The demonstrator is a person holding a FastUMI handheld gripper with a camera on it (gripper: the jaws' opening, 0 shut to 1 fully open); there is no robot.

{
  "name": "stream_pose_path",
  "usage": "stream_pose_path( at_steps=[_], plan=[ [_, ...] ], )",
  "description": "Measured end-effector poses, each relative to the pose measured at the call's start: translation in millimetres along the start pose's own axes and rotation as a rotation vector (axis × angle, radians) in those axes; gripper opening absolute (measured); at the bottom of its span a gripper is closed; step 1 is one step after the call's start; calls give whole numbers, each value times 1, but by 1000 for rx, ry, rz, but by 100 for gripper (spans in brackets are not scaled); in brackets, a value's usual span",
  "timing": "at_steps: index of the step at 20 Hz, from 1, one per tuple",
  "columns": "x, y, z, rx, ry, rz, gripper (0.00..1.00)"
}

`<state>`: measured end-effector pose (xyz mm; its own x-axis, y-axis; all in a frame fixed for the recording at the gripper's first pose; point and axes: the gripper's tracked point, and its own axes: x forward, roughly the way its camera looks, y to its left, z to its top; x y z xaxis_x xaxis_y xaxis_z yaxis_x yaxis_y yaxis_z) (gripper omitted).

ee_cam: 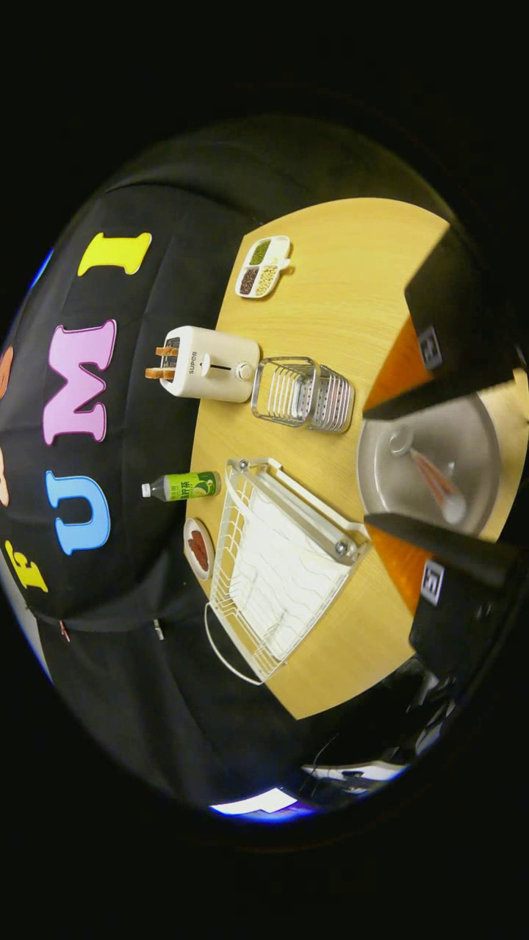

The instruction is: Take the plate from the dish rack, then take the spoon from the basket and place it into the plate.

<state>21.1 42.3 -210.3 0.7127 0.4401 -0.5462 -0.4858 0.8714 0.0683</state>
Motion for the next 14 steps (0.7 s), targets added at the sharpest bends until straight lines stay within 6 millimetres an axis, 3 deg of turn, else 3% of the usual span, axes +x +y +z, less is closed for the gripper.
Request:
stream_pose_path(
  at_steps=[1, 7, 14],
  plan=[
    [-7, -1, 9, 21, -17, -5, 98],
    [-34, -11, 64, 98, -140, -65, 99],
    [-103, -22, 158, 175, -388, -182, 99]
  ],
)
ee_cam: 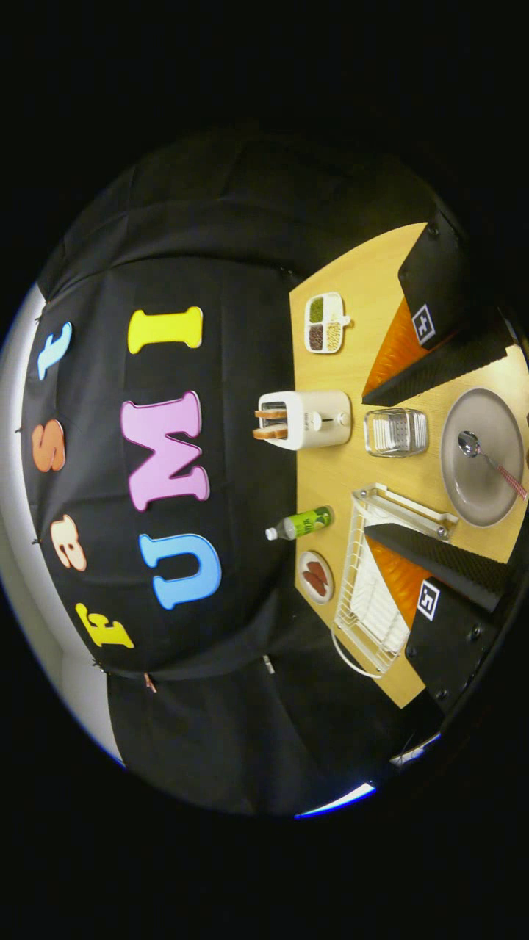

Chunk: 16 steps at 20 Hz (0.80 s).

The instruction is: Take the plate from the dish rack, then take the spoon from the basket and place it into the plate.

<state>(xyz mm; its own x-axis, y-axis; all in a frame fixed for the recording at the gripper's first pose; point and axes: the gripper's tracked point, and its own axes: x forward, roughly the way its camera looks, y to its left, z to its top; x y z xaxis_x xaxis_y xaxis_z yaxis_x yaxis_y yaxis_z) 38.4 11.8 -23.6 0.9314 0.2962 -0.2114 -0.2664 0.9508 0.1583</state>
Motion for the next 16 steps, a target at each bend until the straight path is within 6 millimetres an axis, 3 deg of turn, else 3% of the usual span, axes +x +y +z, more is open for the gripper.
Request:
stream_pose_path(
  at_steps=[4, 7, 12, 16],
  plan=[
    [-34, -5, 60, 15, -137, -97, 99],
    [-65, -3, 90, 36, -225, -162, 99],
    [-101, -13, 90, 17, -231, -243, 99],
    [-99, -17, 86, 13, -234, -260, 99]
  ],
)
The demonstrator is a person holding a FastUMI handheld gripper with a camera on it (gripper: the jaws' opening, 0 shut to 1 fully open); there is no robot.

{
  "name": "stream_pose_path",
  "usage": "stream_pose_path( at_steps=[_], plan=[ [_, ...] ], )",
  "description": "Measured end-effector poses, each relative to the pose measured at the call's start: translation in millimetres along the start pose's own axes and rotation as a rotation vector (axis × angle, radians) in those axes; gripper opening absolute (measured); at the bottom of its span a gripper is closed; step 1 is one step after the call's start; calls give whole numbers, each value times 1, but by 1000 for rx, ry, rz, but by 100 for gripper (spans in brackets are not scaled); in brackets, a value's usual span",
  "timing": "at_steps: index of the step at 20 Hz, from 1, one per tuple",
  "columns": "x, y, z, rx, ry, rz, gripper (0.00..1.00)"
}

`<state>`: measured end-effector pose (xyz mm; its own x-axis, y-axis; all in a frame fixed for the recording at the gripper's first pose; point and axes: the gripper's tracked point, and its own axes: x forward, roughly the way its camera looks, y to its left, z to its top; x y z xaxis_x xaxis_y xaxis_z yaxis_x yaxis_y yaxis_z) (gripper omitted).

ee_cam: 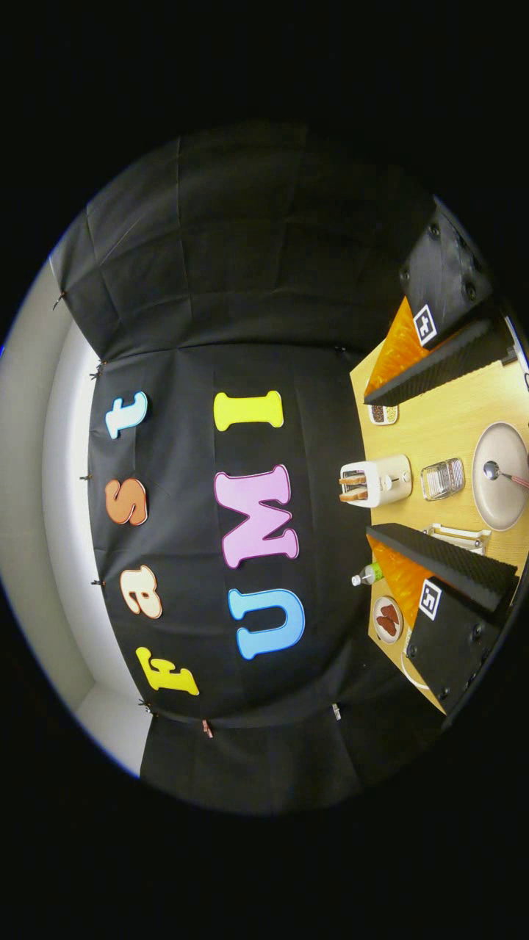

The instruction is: Take the plate from the dish rack, then take the spoon from the basket and place it into the plate.

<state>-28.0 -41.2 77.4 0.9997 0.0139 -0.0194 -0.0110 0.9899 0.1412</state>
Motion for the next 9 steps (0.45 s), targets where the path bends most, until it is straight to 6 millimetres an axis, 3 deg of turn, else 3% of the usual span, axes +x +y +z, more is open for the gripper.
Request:
stream_pose_path(
  at_steps=[9],
  plan=[
    [16, 27, -18, -12, 34, 83, 99]
  ],
)
